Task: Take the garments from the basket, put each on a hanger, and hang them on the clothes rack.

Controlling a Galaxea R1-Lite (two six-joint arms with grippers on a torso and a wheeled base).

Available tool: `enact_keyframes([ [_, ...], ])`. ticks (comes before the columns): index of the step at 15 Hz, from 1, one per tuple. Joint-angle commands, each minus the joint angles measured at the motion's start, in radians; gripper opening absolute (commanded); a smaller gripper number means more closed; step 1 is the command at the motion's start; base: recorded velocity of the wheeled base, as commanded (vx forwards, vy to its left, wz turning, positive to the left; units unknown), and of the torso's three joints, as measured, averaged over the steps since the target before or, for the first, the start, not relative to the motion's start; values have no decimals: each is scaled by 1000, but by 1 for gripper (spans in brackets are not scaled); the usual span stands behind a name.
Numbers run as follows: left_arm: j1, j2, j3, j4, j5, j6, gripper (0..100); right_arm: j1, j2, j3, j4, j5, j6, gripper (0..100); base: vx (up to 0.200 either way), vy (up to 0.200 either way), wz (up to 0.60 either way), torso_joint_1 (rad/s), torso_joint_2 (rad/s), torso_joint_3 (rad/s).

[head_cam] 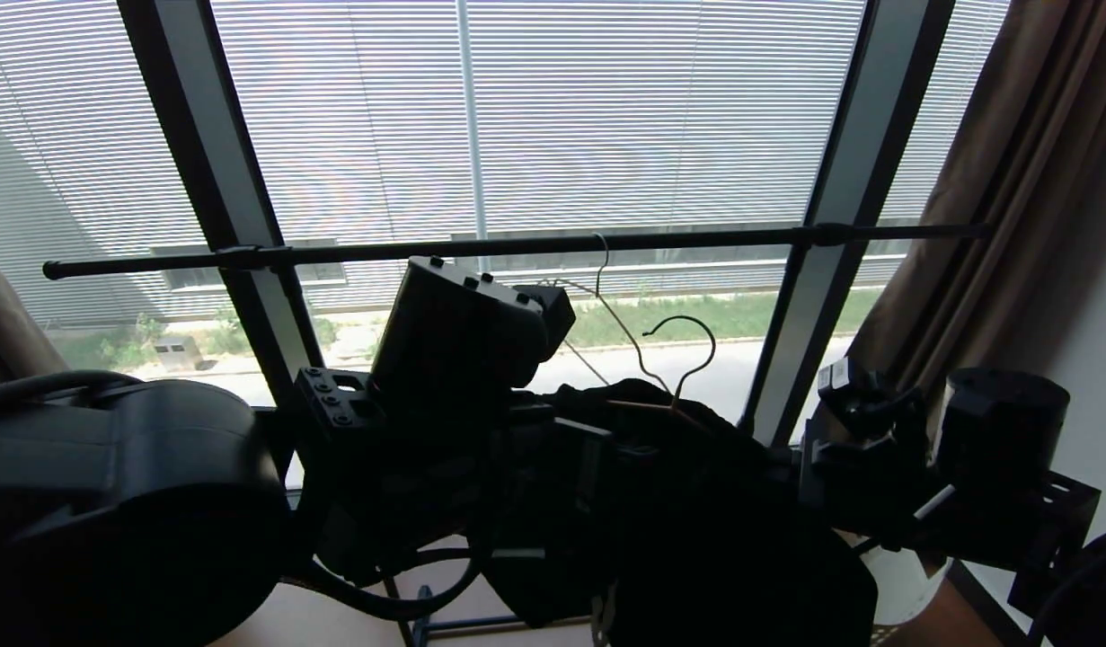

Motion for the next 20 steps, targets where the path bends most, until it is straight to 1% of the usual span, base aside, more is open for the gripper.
enact_keyframes([
  [1, 36, -77, 98, -80, -33, 27, 100, -33, 2, 0, 0, 35, -1, 0, 0, 0, 0, 0, 0, 0],
  [2, 56, -98, 152, -124, -40, 59, 100, -50, 4, -2, 0, 73, -4, 0, 0, 0, 0, 0, 0, 0],
  [3, 71, -126, 203, -190, -60, 82, 100, -67, 1, -7, 2, 119, -8, 0, 0, 0, 0, 0, 0, 0],
  [4, 105, -158, 238, -235, -99, 127, 100, -68, 2, -20, 2, 133, -9, 0, 0, 0, 0, 0, 0, 0],
  [5, 157, -193, 266, -233, -163, 208, 100, -68, 5, -40, 5, 134, -9, 0, 0, 0, 0, 0, 0, 0],
  [6, 191, -216, 278, -230, -212, 256, 100, -68, 7, -54, 9, 136, -9, 0, 0, 0, 0, 0, 0, 0],
  [7, 246, -236, 292, -216, -284, 315, 100, -62, 21, -76, 12, 137, -9, 0, 0, 0, 0, 0, 0, 0],
  [8, 306, -256, 284, -158, -375, 378, 100, -50, 42, -105, 12, 140, -9, 0, 0, 0, 0, 0, 0, 0],
  [9, 333, -258, 270, -126, -422, 408, 100, -48, 53, -117, 12, 154, -9, 0, 0, 0, 0, 0, 0, 0],
  [10, 390, -258, 256, -74, -519, 512, 100, -48, 70, -146, 12, 223, -9, 0, 0, 0, 0, 0, 0, 0],
  [11, 421, -255, 258, -61, -583, 598, 100, -50, 70, -151, 12, 257, -9, 0, 0, 0, 0, 0, 0, 0],
  [12, 445, -253, 261, -55, -637, 662, 100, -50, 67, -151, 11, 266, -9, 0, 0, 0, 0, 0, 0, 0],
  [13, 470, -250, 255, -49, -720, 731, 100, -50, 60, -140, 11, 280, -9, 0, 0, 0, 0, 0, 0, 0],
  [14, 471, -242, 249, -49, -754, 750, 100, -50, 57, -135, 11, 305, -9, 0, 0, 0, 0, 0, 0, 0],
  [15, 470, -230, 232, -49, -783, 763, 100, -50, 47, -132, 11, 349, -9, 0, 0, 0, 0, 0, 0, 0],
  [17, 465, -193, 207, -51, -816, 791, 100, -50, 42, -114, 9, 387, -20, 0, 0, 0, 0, 0, 0, 0],
  [18, 467, -169, 198, -51, -824, 820, 100, -50, 44, -106, 9, 410, -51, 0, 0, 0, 0, 0, 0, 0],
  [19, 465, -140, 195, -52, -827, 857, 100, -50, 50, -96, 9, 423, -98, 0, 0, 0, 0, 0, 0, 0],
  [20, 464, -130, 197, -52, -827, 865, 100, -50, 51, -96, 9, 423, -107, 0, 0, 0, 0, 0, 0, 0],
])
